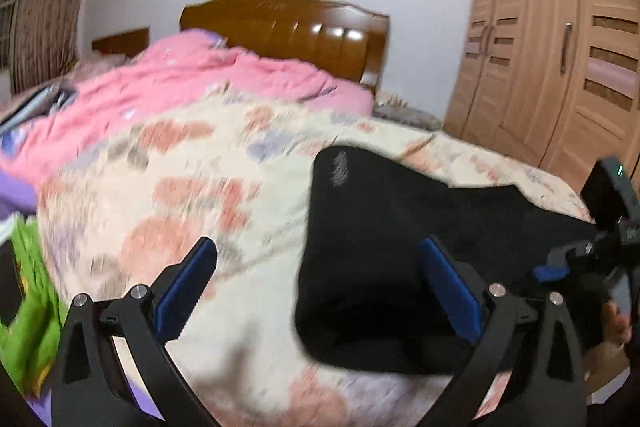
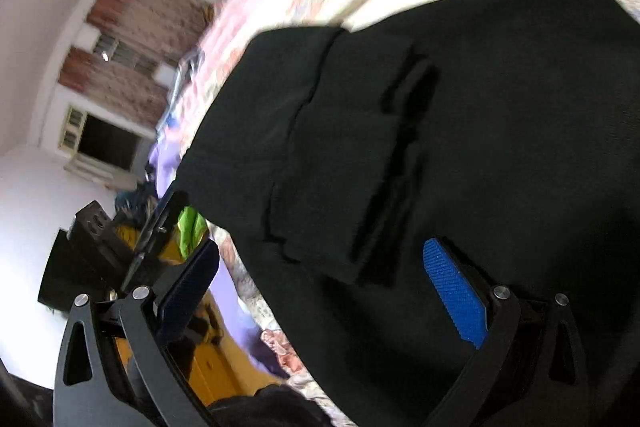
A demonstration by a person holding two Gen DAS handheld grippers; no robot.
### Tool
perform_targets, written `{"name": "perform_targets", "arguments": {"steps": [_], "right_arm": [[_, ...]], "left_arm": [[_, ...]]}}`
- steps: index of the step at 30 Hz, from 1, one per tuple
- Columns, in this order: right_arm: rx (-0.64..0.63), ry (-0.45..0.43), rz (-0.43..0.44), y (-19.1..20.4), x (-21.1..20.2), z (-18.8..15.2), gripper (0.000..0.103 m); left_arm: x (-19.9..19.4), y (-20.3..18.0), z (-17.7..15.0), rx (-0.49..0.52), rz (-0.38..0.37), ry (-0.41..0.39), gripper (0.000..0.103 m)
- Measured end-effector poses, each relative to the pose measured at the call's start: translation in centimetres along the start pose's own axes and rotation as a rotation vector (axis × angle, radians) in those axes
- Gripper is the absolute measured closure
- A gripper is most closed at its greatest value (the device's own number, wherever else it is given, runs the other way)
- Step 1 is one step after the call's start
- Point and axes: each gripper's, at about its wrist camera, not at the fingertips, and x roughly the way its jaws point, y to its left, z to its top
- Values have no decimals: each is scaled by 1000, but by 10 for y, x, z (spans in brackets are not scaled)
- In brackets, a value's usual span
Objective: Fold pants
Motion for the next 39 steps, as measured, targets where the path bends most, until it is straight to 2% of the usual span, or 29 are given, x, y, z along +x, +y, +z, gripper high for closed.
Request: {"name": "perform_targets", "arguments": {"steps": [2,5,8,10,11,12,13,14,15,18,23,28,30,32,34,35,37,39], "right_arm": [[-36,26,-53,12,8,7,4],[-32,57,-17,24,17,18,4],[-17,39,14,27,23,24,7],[30,12,25,17,25,28,24],[50,2,24,12,25,27,38],[70,-16,36,6,23,28,49],[83,-42,70,1,20,27,52],[86,-64,86,-1,18,28,63],[81,-97,85,-2,14,25,84],[38,-184,87,3,4,19,84],[-67,-271,73,28,-18,17,85],[-160,-409,92,46,-54,11,86],[-170,-461,90,45,-74,3,86],[-178,-516,67,34,-101,-12,86],[-184,-538,26,21,-118,-30,86],[-166,-536,-21,7,-124,-44,86],[-100,-507,-70,-24,-124,-63,86],[53,-445,-92,-68,-106,-82,86]], "left_arm": [[1,2,-16,-6,-2,23,2],[-2,4,-30,-12,-21,24,2],[-3,5,-41,13,-19,35,2],[-4,4,-45,28,-6,43,2],[-3,4,-47,32,-4,46,2],[-5,4,-49,35,-1,47,2],[-6,5,-51,38,-1,49,2],[-6,5,-52,43,-3,52,2],[-7,5,-53,49,-3,55,2],[-2,3,-56,85,28,72,2],[10,-3,-50,122,57,91,2],[34,-13,-39,186,209,142,2],[42,-9,-35,157,216,178,1],[42,-6,-33,132,216,188,1],[37,-15,-32,183,242,183,2],[33,-24,-32,232,246,170,1],[29,-40,-33,310,254,157,1],[33,-55,-37,386,284,156,1]]}}
